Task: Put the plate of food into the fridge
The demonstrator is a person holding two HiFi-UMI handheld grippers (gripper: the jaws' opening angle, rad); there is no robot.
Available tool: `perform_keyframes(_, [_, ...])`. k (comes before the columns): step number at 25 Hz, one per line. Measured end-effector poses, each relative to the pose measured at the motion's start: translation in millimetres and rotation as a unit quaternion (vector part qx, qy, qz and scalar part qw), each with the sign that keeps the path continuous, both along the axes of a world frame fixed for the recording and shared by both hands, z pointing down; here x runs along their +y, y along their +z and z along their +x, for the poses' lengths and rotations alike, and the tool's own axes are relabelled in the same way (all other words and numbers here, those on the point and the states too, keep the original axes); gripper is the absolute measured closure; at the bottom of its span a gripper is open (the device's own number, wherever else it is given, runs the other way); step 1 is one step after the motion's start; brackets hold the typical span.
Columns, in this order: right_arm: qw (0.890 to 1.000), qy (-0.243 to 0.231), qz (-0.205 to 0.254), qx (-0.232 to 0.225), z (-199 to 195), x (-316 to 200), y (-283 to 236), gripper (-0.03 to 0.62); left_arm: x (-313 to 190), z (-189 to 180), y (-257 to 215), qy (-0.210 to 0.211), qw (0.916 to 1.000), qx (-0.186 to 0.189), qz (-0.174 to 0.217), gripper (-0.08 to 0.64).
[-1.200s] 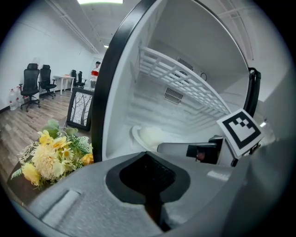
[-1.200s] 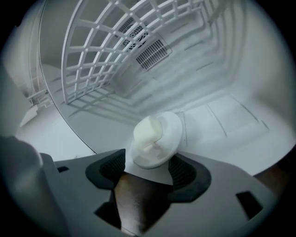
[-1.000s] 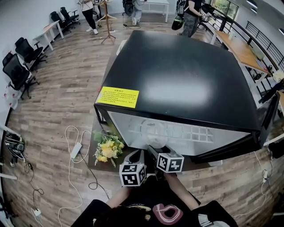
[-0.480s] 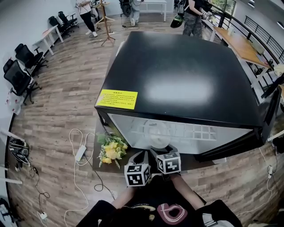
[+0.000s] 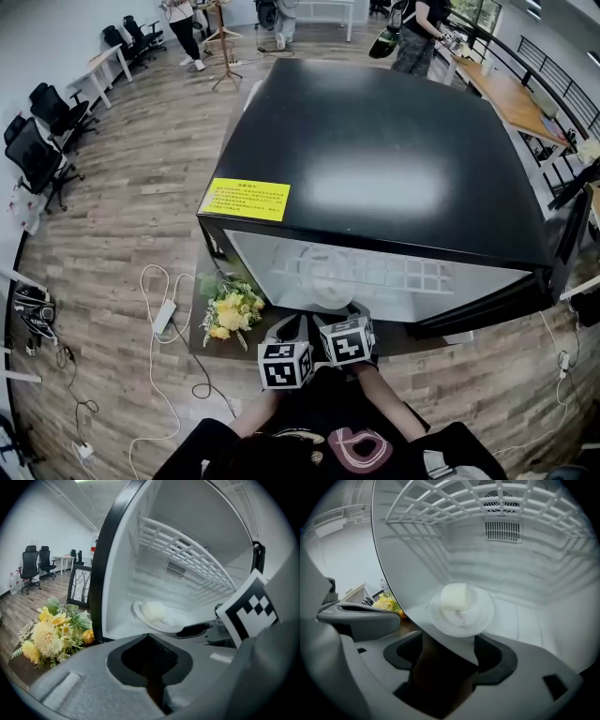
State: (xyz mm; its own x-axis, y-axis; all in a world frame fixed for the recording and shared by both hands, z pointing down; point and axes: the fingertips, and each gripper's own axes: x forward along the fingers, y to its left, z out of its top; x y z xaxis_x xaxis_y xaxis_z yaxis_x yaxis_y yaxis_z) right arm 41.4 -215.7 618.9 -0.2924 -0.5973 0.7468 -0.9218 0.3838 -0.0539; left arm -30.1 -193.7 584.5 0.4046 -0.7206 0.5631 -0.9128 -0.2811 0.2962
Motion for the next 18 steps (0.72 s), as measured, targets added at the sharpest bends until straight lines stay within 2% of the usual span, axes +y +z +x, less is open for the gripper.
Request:
perform_keyframes(12, [1.0, 0.015, -0.006, -0.026, 5, 11, 3, 0.242, 3, 6, -1, 0.009, 0.9999, 0.004, 0.004, 0.552])
perform_keyframes(18, [0.999, 0.022, 0.011, -0.032, 6, 13, -4, 0.242, 6, 6, -3, 0.012, 0.9999, 0.004, 0.007, 0.552])
